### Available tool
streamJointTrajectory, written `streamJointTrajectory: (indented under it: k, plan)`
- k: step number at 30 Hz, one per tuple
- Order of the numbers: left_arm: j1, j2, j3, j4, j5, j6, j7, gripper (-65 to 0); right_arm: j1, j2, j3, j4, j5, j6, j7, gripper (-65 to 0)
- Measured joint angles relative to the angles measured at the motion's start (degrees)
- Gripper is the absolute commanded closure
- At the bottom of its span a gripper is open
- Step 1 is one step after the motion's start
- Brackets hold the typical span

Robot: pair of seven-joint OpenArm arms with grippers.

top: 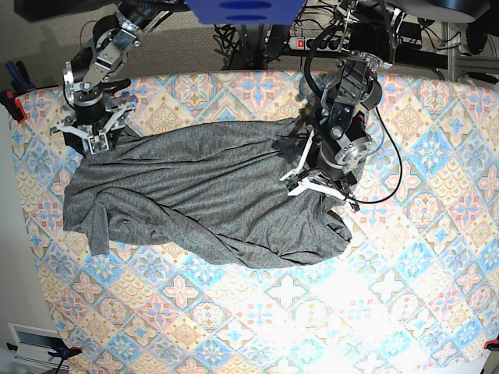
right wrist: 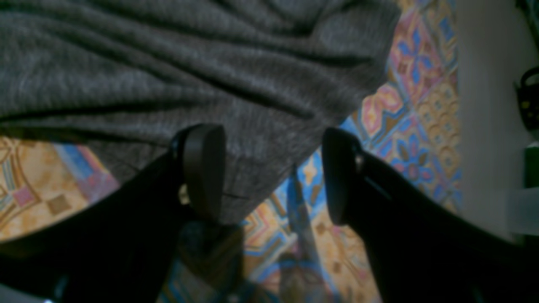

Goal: Layout the t-shirt on the table in an organized manner, then fold the t-shirt properly
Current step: 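Move the left gripper onto the shirt body and grasp fabric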

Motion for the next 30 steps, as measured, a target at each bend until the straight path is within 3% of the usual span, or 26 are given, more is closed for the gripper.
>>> streamJointTrajectory:
  k: [6,10,19,23,28,30]
  plan:
    - [0.00,1.38,0.11,-1.29,-0.15,-0.13,-0.24,-10.5,0.63,0.00,-6.49,1.18,2.82,0.22,-11.43,-34.9]
    - [-0.15,1.79,-0.22,-1.42,0.09,0.04,-0.22,-10.5,0.83,0.04,-7.37,1.22,6.03,0.20,-14.99,-34.9]
    - [-0.15,1.84,-0.22,-1.44,0.07,0.04,-0.22,-10.5,0.42,0.39,-6.93,-2.29,6.93,-0.74,-14.32,-34.6]
    - [-0.13,1.88,-0.22,-1.44,0.02,0.02,-0.22,-10.5,-1.55,0.81,-7.26,-3.04,8.35,-1.33,-12.02,-24.1]
    - [-0.17,1.88,-0.22,-1.46,0.04,0.02,-0.22,-10.5,-2.75,0.48,-7.30,-2.99,9.05,-0.83,-11.63,-1.9]
    - [-0.17,1.90,-0.22,-1.44,0.04,0.02,-0.22,-10.5,-2.75,0.39,-6.60,-2.93,9.09,-0.26,-11.58,0.0]
